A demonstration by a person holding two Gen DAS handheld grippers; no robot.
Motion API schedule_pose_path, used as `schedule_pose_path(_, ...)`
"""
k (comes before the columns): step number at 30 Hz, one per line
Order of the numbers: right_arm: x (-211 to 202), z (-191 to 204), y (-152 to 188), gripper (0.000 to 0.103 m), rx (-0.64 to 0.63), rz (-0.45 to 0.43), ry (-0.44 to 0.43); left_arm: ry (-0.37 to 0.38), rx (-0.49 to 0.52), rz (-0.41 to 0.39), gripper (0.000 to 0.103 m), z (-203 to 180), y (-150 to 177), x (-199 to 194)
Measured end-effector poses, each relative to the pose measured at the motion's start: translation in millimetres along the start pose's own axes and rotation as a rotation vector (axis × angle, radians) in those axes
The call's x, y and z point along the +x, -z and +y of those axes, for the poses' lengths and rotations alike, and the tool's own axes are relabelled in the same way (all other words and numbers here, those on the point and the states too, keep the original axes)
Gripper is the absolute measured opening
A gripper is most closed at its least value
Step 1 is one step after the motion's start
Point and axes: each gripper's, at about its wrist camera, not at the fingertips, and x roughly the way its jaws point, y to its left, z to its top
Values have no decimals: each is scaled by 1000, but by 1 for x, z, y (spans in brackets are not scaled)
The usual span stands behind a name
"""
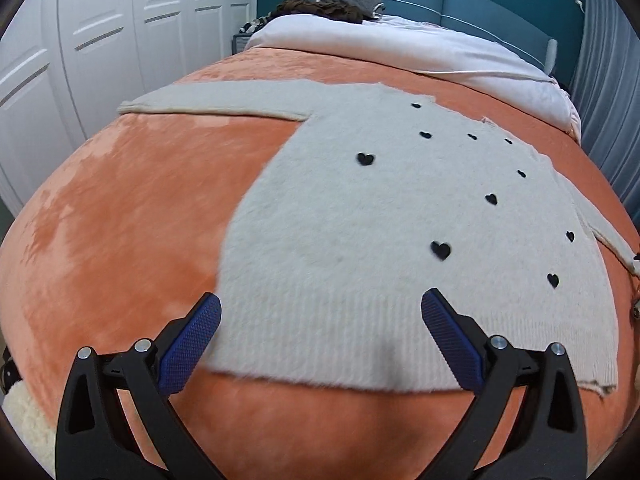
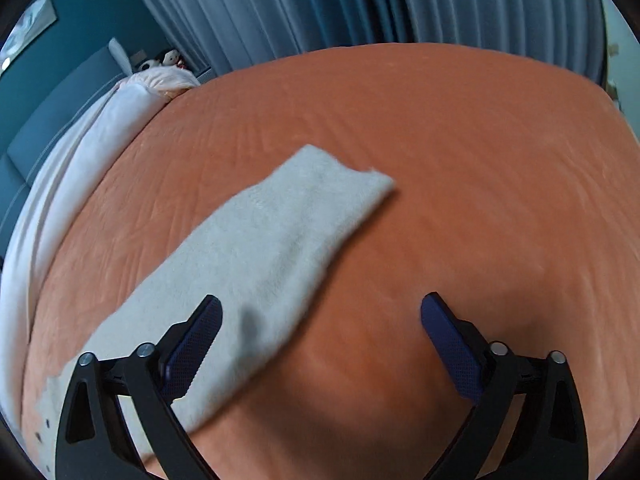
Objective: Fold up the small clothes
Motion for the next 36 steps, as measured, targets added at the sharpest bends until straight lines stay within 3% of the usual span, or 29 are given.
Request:
schedule_pose_path(2,3,17,-6,28,-10,19,-75,19,6,-5,98,-8,-3,6)
schedule_pose_path(3,5,24,-14,15,-7,33,-118,26,14,-6,98,-11,-5,9)
schedule_pose_path(7,-58,109,-7,15,-126,-62,-427,46,15,-8,98,-16,-10,16)
schedule_pose_path(10,-125,187,33,15,-306,-58,-722,70,-11,-28,98,-14,-21,17)
schedule_pose_path(13,-177,259,118,19,-520,78,-1007,111,-45,-56,98,-14,-40,19)
schedule_pose_path(15,-185,286,177,26,-620,195,-1074,146,-76,-87,98,-17,-58,20)
schedule_pose_path(16,-182,297,214,35,-683,253,-1061,165,-86,-96,98,-18,-67,22)
schedule_pose_path(18,-169,302,258,36,-746,320,-987,236,-118,-96,98,-23,-88,31)
schedule_pose_path(20,-157,288,276,37,-740,347,-908,304,-158,-49,98,-29,-108,49)
schedule_pose_path(22,-146,259,268,38,-661,369,-868,385,-204,2,98,-35,-127,74)
schedule_pose_path(24,-141,226,253,49,-562,366,-831,435,-253,73,98,-44,-143,108)
schedule_pose_path(25,-134,210,243,54,-513,352,-800,429,-277,117,98,-50,-149,126)
schedule_pose_path(27,-116,184,209,56,-426,334,-753,448,-332,186,98,-60,-159,159)
schedule_pose_path(31,-82,153,172,56,-295,349,-695,424,-417,270,98,-79,-167,204)
schedule_pose_path(34,-71,159,174,56,-262,351,-694,343,-489,286,98,-83,-173,221)
schedule_pose_path(35,-73,165,180,56,-265,344,-693,324,-493,276,95,-87,-177,222)
schedule_pose_path(36,-75,169,184,57,-274,334,-692,320,-483,266,78,-91,-183,223)
